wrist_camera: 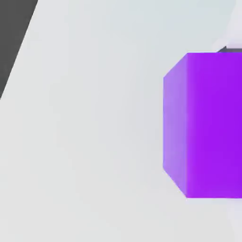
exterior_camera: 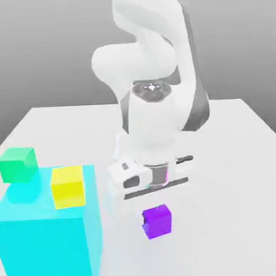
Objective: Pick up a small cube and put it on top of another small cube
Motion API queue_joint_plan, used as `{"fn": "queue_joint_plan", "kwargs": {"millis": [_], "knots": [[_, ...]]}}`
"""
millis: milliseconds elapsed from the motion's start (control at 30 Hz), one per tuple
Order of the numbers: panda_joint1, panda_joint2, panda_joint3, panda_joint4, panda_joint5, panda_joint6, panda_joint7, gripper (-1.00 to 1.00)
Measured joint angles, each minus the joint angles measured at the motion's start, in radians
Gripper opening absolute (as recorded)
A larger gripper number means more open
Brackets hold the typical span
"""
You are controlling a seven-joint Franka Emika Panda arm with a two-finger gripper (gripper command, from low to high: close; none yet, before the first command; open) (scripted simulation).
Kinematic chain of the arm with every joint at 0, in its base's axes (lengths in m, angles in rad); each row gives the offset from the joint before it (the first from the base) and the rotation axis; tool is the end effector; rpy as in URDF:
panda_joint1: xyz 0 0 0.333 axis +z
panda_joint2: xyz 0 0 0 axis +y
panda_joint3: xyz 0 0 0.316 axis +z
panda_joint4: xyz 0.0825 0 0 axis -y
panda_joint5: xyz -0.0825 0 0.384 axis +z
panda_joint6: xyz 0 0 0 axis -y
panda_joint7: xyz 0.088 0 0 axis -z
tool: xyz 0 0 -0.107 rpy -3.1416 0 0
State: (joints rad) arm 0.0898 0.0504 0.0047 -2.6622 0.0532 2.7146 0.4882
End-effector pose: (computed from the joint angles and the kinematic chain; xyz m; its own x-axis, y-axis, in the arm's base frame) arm 0.4195 0.0379 0.2227 0.9039 -0.4277 -0.0092 -0.4278 -0.9036 -0.0204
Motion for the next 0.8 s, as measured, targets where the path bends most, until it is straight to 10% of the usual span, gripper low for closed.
{"fn": "queue_joint_plan", "kwargs": {"millis": [500,667,700,800], "knots": [[-0.177,-0.226,-0.089,0.422,-0.048,-0.646,0.397,-1.0],[-0.218,-0.197,-0.12,0.394,-0.065,-0.592,0.448,-1.0],[-0.219,-0.184,-0.121,0.373,-0.064,-0.558,0.448,1.0],[-0.219,-0.184,-0.121,0.373,-0.064,-0.558,0.448,1.0]]}}
